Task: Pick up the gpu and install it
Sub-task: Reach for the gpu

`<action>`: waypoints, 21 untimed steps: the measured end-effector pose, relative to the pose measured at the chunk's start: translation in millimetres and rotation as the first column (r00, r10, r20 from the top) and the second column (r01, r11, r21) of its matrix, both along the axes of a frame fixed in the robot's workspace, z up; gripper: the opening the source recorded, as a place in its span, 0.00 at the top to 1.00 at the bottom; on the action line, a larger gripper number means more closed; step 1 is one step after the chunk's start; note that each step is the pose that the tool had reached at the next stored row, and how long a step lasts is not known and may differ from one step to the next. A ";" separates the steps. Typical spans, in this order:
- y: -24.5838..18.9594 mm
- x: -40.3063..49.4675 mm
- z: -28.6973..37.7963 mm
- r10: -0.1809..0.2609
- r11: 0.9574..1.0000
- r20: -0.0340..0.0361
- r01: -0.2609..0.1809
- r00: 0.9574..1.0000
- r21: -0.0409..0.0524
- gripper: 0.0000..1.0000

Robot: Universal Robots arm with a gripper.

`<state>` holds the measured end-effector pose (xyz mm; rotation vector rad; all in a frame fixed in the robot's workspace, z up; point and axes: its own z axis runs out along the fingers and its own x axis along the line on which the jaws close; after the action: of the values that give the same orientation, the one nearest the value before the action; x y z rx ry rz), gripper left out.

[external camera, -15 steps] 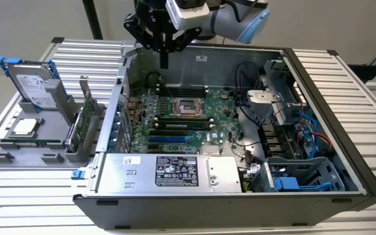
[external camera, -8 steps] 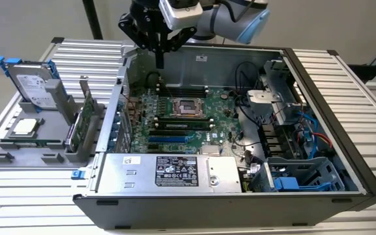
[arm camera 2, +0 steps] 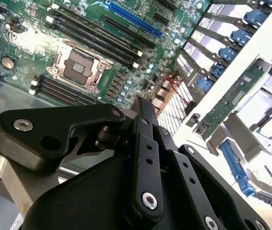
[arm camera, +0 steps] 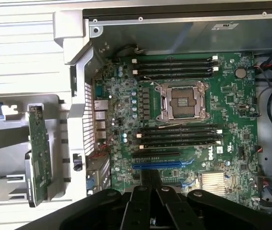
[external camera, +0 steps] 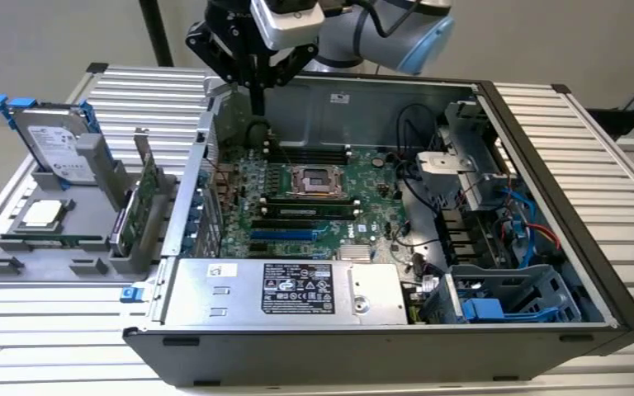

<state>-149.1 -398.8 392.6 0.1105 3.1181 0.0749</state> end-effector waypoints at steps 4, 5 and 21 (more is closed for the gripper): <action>0.0 -6.3 -0.1 0.000 1.000 0.000 0.000 1.000 0.000 1.00; 0.0 -7.8 0.0 0.000 1.000 0.000 0.000 1.000 0.000 1.00; 0.0 -34.9 0.0 0.000 1.000 0.000 0.000 1.000 0.000 1.00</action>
<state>-184.0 -398.8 392.6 0.1105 3.1180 0.0749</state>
